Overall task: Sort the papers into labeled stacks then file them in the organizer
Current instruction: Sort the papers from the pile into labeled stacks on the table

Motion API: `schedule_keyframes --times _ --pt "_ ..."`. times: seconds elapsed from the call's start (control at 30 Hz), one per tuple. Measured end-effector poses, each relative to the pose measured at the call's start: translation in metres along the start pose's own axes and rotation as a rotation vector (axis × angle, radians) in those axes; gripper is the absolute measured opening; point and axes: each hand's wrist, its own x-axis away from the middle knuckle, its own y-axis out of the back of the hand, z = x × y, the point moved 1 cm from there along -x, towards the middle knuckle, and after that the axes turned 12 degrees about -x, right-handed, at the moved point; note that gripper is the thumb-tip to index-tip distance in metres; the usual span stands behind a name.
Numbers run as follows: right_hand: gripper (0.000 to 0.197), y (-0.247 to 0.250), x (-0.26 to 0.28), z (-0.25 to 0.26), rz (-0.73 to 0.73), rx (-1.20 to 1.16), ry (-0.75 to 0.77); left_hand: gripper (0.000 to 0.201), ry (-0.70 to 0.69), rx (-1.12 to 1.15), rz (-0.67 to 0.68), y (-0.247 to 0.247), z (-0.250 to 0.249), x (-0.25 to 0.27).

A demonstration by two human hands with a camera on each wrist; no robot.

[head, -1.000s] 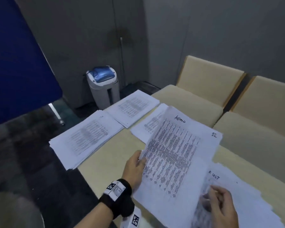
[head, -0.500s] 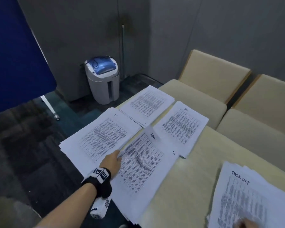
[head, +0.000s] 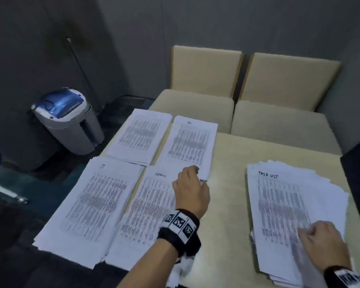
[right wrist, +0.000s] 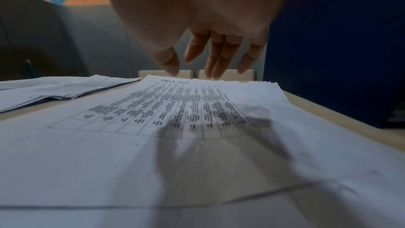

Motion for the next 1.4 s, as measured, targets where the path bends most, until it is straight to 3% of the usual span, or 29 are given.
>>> schedule_keyframes --times 0.17,0.37,0.6,0.73,0.83,1.0,1.17,1.23,1.3,1.33,1.4 --pt "0.025 0.014 -0.011 -0.038 0.019 -0.054 -0.051 0.038 0.034 0.141 0.364 -0.076 -0.087 -0.005" --pt "0.024 0.041 -0.054 -0.073 0.097 -0.133 -0.027 0.053 0.22 0.028 0.529 -0.137 -0.148 -0.008" --pt "0.048 0.045 -0.102 -0.089 0.238 -0.513 -0.27 0.028 0.263 -0.097 0.502 -0.158 -0.175 -0.007" --pt "0.058 0.045 -0.114 -0.081 0.289 -0.351 -0.261 0.037 0.33 -0.181 0.469 -0.167 -0.171 0.0" --pt "0.051 0.037 -0.115 -0.077 0.308 -0.319 -0.25 0.019 0.337 -0.094 0.425 -0.17 -0.168 0.003" --pt "0.011 0.041 -0.117 -0.082 0.073 -0.54 -0.235 0.04 0.23 0.051 0.296 -0.171 -0.166 0.004" --pt "0.01 0.063 -0.102 -0.095 -0.115 -0.581 -0.108 0.044 0.148 -0.054 0.25 -0.173 -0.15 -0.012" --pt "0.02 0.071 -0.099 -0.1 -0.095 -0.682 -0.07 0.045 0.04 -0.236 0.275 -0.166 -0.155 -0.017" --pt "0.042 0.067 -0.098 -0.106 0.017 -0.832 -0.095 0.05 -0.025 -0.447 0.291 -0.157 -0.16 -0.023" --pt "0.045 0.064 -0.098 -0.107 0.063 -0.923 -0.134 0.052 -0.046 -0.483 0.281 -0.154 -0.161 -0.026" --pt "0.031 0.057 -0.1 -0.11 0.107 -1.059 -0.211 0.051 -0.103 -0.405 0.238 -0.152 -0.16 -0.029"
